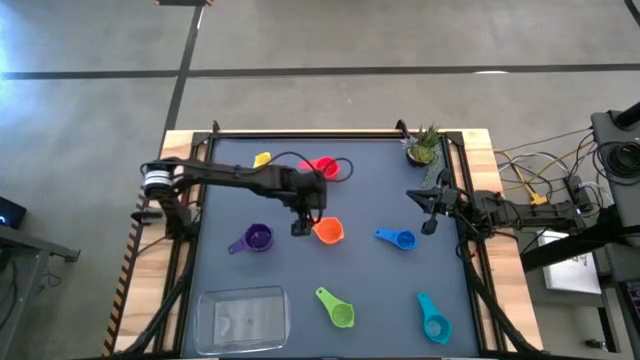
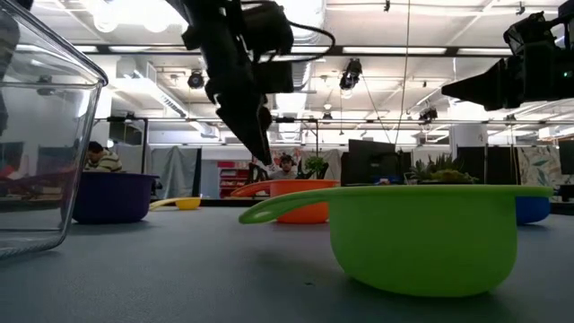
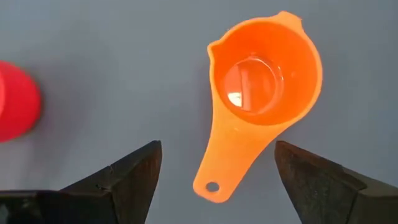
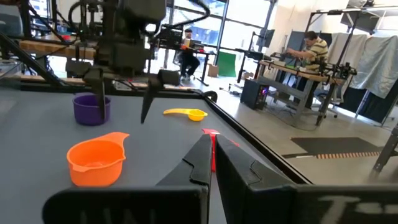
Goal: Nest measuring cups in basket
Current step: Stack the orange measuring cup on top of the violet measuring cup
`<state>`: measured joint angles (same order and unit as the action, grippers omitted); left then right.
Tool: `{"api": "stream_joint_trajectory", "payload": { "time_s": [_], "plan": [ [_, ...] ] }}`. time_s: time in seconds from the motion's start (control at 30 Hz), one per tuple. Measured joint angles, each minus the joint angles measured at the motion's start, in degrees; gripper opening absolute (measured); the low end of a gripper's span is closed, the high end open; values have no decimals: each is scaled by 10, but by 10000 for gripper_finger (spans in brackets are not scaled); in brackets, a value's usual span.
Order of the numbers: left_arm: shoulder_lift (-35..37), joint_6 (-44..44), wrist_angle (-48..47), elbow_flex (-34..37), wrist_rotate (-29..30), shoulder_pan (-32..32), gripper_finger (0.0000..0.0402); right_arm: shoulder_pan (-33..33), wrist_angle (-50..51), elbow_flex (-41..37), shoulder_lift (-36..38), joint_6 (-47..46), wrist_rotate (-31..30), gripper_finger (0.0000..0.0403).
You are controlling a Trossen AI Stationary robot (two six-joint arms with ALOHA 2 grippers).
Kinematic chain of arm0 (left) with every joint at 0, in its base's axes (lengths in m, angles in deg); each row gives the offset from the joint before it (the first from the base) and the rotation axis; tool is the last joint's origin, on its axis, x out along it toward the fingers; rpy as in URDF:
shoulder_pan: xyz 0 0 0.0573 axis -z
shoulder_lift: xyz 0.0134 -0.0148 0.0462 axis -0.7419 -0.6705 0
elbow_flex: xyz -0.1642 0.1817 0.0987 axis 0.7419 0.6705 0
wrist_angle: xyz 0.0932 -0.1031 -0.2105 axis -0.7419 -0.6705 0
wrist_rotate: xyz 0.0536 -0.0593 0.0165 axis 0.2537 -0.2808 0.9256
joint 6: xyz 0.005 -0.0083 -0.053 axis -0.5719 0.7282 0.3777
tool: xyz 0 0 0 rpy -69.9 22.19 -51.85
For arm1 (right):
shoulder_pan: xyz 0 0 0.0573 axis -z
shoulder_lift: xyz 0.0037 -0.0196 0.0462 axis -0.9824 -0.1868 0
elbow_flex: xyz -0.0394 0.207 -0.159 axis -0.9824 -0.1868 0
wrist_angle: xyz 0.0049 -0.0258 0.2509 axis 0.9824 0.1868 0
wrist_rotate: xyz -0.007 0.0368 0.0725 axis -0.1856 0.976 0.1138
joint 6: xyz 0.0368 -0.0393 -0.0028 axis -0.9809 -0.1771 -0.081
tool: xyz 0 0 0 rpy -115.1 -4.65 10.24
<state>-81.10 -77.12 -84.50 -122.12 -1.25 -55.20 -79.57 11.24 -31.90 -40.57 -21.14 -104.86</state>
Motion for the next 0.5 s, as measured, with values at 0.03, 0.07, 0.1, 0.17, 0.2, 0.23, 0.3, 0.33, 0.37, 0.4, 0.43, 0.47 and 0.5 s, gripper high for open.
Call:
{"api": "stream_joint_trajectory", "payload": {
  "time_s": [0.03,0.07,0.1,0.17,0.2,0.23,0.3,0.33,0.37,0.4,0.43,0.47,0.5],
  "plan": [
    [-7,0,4,0,-3,0,294,0,0,0,0,0,0,9],
    [-11,-1,7,0,-3,0,294,0,0,0,0,0,0,9],
    [-15,-3,7,0,-3,1,294,0,0,0,0,0,0,9],
    [-19,-8,11,0,-3,2,294,0,0,0,0,0,0,9],
    [-22,-9,11,0,-3,3,294,0,0,0,0,0,0,9],
    [-24,-10,11,0,-3,4,294,0,0,0,0,0,0,9],
    [-28,-13,11,0,-3,7,294,0,0,0,0,0,0,9],
    [-28,-16,11,0,-3,9,294,0,0,0,0,0,0,9],
    [-28,-20,11,0,-2,12,294,0,0,0,0,0,0,9],
    [-28,-25,12,0,-1,16,293,0,0,0,0,0,0,9],
    [-28,-29,14,0,-1,20,291,0,0,0,0,0,0,9],
    [-28,-33,18,0,-1,23,289,0,0,0,0,0,0,9],
    [-28,-34,20,0,0,26,287,0,0,0,0,0,0,9]
  ]
}}
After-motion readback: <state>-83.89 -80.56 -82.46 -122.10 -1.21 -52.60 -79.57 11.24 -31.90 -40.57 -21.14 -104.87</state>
